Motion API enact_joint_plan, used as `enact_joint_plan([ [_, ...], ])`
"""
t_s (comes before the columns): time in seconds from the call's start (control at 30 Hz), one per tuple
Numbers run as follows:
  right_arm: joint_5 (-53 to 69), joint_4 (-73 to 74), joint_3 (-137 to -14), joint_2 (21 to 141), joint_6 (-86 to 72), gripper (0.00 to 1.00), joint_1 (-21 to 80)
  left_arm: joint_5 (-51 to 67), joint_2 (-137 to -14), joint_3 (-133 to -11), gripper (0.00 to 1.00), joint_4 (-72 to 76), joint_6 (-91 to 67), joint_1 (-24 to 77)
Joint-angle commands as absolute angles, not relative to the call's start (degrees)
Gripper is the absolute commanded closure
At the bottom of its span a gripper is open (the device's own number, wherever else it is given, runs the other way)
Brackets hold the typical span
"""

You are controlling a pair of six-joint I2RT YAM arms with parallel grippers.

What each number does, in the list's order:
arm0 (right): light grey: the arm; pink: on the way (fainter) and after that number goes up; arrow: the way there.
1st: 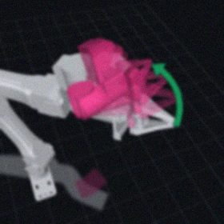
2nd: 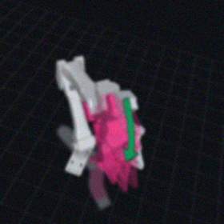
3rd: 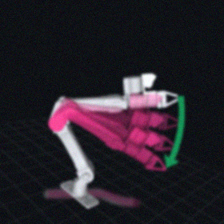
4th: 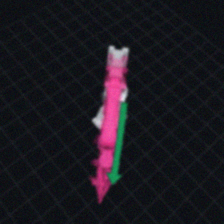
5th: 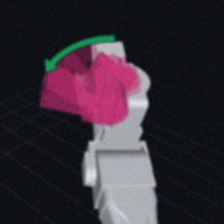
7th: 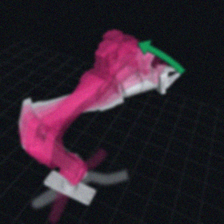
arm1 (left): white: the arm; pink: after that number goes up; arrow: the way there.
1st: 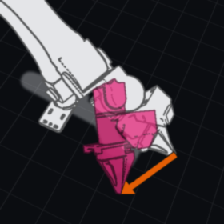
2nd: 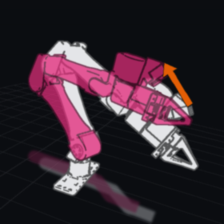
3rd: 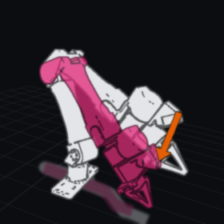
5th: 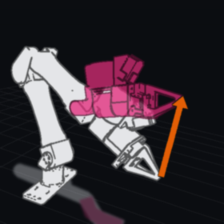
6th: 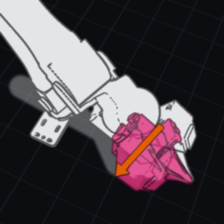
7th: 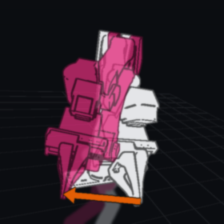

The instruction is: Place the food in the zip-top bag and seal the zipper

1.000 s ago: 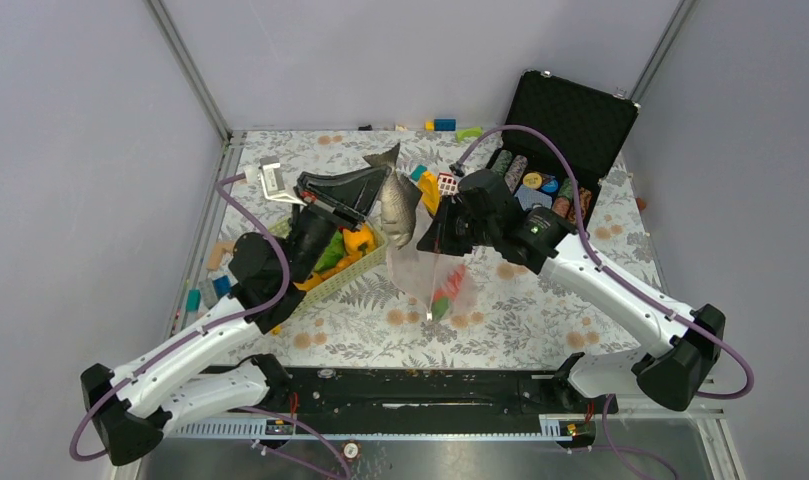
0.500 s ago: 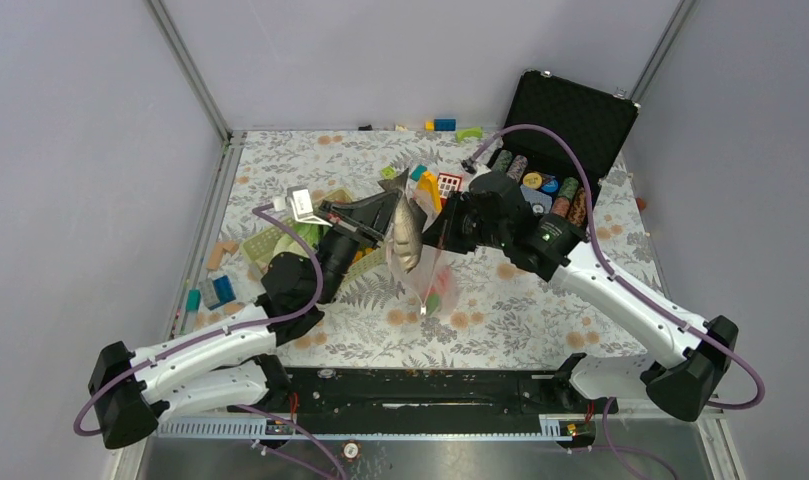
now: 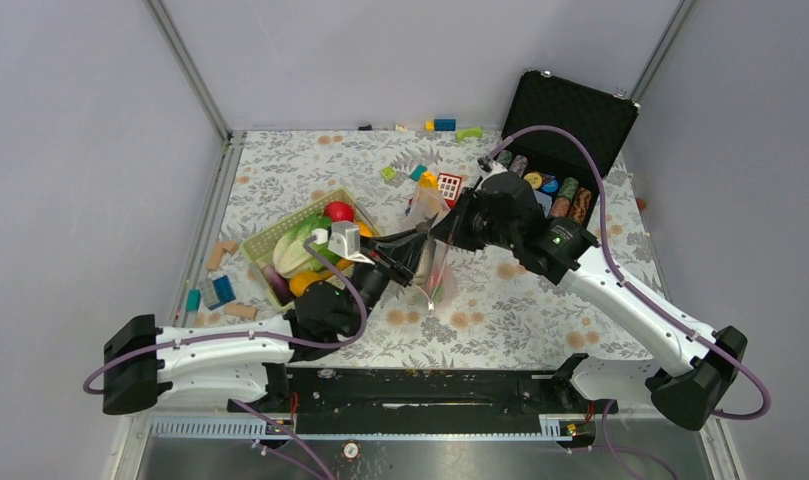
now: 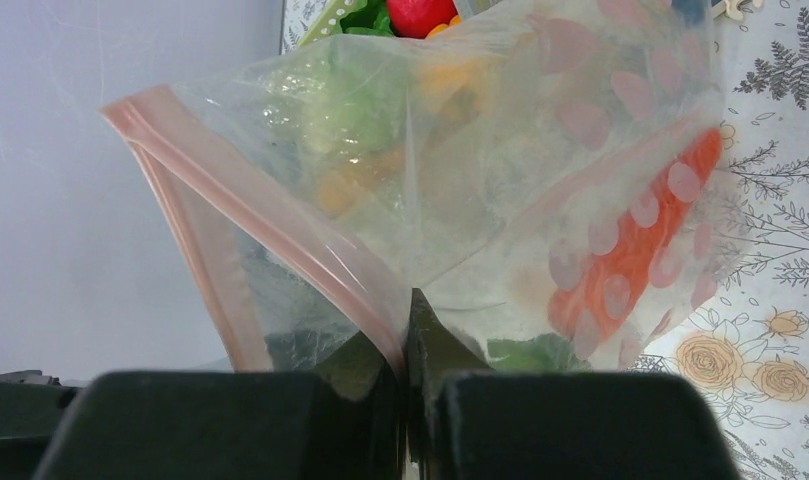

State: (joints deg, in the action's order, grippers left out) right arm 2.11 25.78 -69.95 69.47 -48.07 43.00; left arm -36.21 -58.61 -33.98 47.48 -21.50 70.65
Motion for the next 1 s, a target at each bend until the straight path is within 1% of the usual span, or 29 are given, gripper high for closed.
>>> enact_joint_plan([
  [0.0, 1.6, 22.2, -69.9, 67.5, -49.3, 0.95, 42.3, -39.1, -60.2, -34.1, 0.61, 54.0, -13.2, 72.7],
  [0.03, 1.7, 22.2, -69.9, 67.3, -49.3, 0.95, 42.1, -39.0, -60.2, -34.4, 0.38, 53.7, -13.0, 73.1],
  [0.07, 1.9, 22.2, -69.8, 67.3, -49.2, 0.95, 42.0, -38.8, -60.0, -34.6, 0.20, 53.5, -12.6, 73.4],
  [0.1, 2.0, 22.2, -69.7, 67.2, -49.1, 0.95, 41.8, -38.9, -59.7, -35.0, 0.10, 52.9, -12.4, 73.6],
  [0.13, 2.1, 22.2, -69.6, 67.2, -49.1, 0.95, 41.7, -38.9, -59.2, -35.4, 0.03, 51.7, -12.2, 73.8],
  [0.2, 2.1, 22.3, -69.5, 67.1, -48.8, 0.95, 41.5, -38.7, -58.0, -36.9, 0.01, 47.8, -12.2, 73.9],
  [0.3, 2.4, 22.2, -69.5, 67.3, -47.1, 0.95, 41.4, -38.4, -56.6, -39.4, 0.01, 41.2, -12.1, 73.9],
  [0.37, 2.2, 23.2, -69.9, 67.6, -46.0, 0.96, 41.4, -40.3, -55.7, -41.0, 0.01, 36.5, -13.0, 73.9],
  [0.5, 2.4, 25.5, -71.1, 68.5, -44.8, 0.96, 41.4, -48.0, -54.1, -45.9, 0.01, 21.3, -18.6, 73.8],
  [0.67, 0.5, 29.5, -73.1, 69.0, -43.8, 0.96, 41.5, -50.9, -53.6, -51.3, 0.01, -0.4, -26.2, 72.9],
  [0.73, 0.3, 30.1, -73.2, 69.2, -43.9, 0.96, 41.5, -50.5, -53.6, -52.4, 0.01, -6.7, -30.3, 72.1],
  [0.83, 0.3, 30.1, -73.4, 69.8, -44.4, 0.96, 41.4, -47.3, -53.7, -52.6, 0.01, -10.2, -33.4, 70.8],
  [0.97, 1.8, 29.5, -73.4, 70.6, -44.4, 0.97, 41.5, -41.6, -55.6, -50.3, 0.01, -7.6, -35.7, 68.9],
])
